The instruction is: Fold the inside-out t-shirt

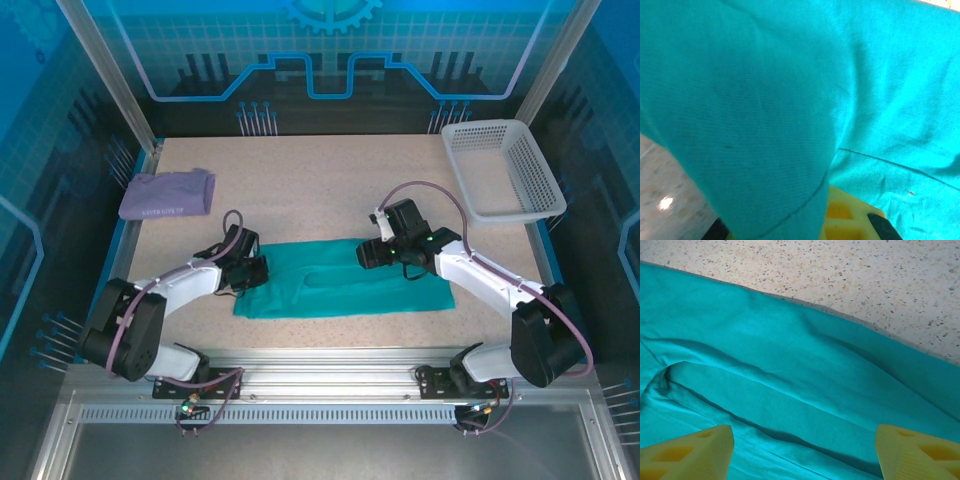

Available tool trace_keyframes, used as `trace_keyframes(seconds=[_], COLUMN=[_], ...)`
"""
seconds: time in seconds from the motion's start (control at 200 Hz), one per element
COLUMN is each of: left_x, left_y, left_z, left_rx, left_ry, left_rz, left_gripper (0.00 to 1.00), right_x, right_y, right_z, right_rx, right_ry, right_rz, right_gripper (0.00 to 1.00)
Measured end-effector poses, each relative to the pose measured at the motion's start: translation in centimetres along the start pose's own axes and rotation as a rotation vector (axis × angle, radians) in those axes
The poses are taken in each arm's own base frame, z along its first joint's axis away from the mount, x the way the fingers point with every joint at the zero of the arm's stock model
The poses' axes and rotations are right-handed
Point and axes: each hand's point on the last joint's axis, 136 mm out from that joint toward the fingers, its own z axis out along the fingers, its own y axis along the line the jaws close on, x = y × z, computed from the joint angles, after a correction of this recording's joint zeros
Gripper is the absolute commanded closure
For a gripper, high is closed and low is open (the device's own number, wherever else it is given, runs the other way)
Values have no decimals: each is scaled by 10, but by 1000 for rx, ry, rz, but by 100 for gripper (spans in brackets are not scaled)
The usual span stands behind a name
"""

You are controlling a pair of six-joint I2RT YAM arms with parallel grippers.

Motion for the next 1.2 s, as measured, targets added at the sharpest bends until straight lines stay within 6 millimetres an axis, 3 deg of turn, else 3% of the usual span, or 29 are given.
trace_keyframes(seconds=[0.1, 0.265, 0.445, 0.56, 0.665, 0.835, 0.98, 1.2], left_x=[-15, -67, -120, -138, -143, -137, -111, -56], left_y=[3, 7, 33, 56, 57, 10, -43, -134], left_z=[-19, -62, -111, -130, -139, -131, -97, -30], left_rx=[-72, -226, -531, -739, -821, -802, -742, -533], left_ry=[-29, -146, -214, -185, -161, -152, -98, 15], left_rz=[31, 85, 184, 253, 313, 454, 563, 626], left_gripper=[100, 100, 100, 100, 100, 100, 100, 56], right_x=[1, 2, 5, 0, -5, -1, 3, 1], right_y=[-3, -7, -18, -22, -27, -36, -40, -48], right_z=[-1, -2, -6, -16, -26, -29, -28, -34], right_rx=[15, 29, 48, 52, 47, 53, 56, 61], right_ry=[3, 9, 23, -5, -39, -48, -38, -52], right_rz=[-6, -10, 9, 19, 37, 61, 75, 99], right_gripper=[25, 25, 25, 24, 24, 24, 24, 24])
